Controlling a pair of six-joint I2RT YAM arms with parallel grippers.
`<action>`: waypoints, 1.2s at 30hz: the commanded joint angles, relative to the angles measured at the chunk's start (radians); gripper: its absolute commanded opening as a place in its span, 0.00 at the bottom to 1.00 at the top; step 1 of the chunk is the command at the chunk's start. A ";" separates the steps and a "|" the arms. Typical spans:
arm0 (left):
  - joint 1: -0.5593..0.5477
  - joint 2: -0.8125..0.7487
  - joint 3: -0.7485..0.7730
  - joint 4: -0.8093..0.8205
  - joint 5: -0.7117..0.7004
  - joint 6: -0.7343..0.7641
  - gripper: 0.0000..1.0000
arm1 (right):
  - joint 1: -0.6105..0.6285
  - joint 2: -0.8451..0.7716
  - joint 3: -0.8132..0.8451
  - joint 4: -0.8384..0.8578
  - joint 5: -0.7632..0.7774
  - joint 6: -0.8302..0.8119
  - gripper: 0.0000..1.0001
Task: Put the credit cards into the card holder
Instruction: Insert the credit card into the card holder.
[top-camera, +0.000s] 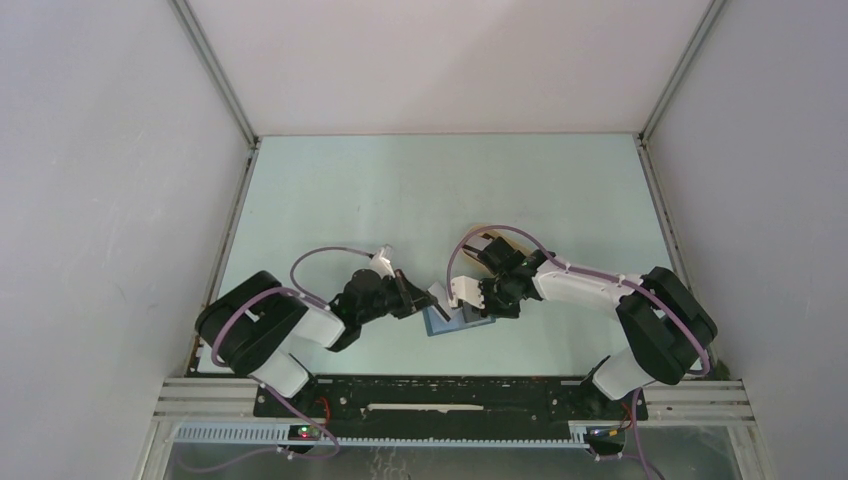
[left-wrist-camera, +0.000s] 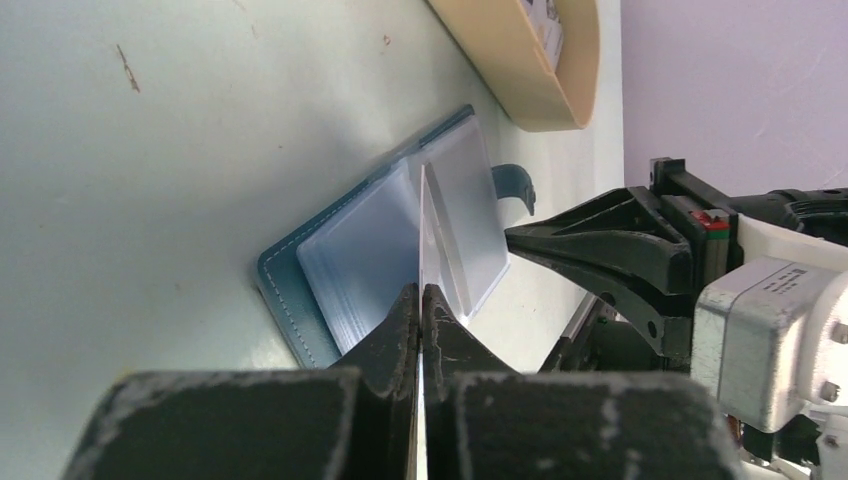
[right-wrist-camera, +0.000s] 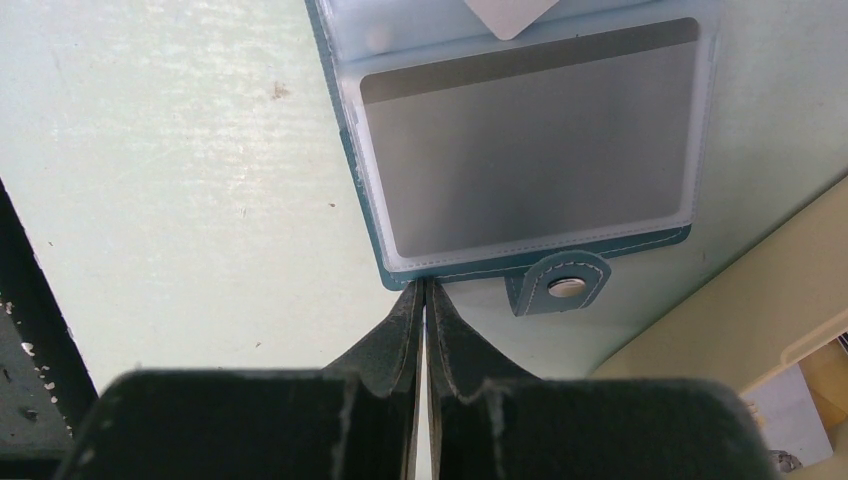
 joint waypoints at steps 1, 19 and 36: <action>0.006 0.023 0.049 -0.014 0.031 0.011 0.00 | -0.002 -0.004 0.022 -0.031 -0.020 0.017 0.10; 0.005 -0.037 0.028 -0.011 0.033 0.025 0.00 | -0.002 0.003 0.022 -0.031 -0.016 0.018 0.10; 0.006 -0.028 0.025 0.017 0.036 0.014 0.00 | -0.002 0.005 0.022 -0.032 -0.015 0.018 0.10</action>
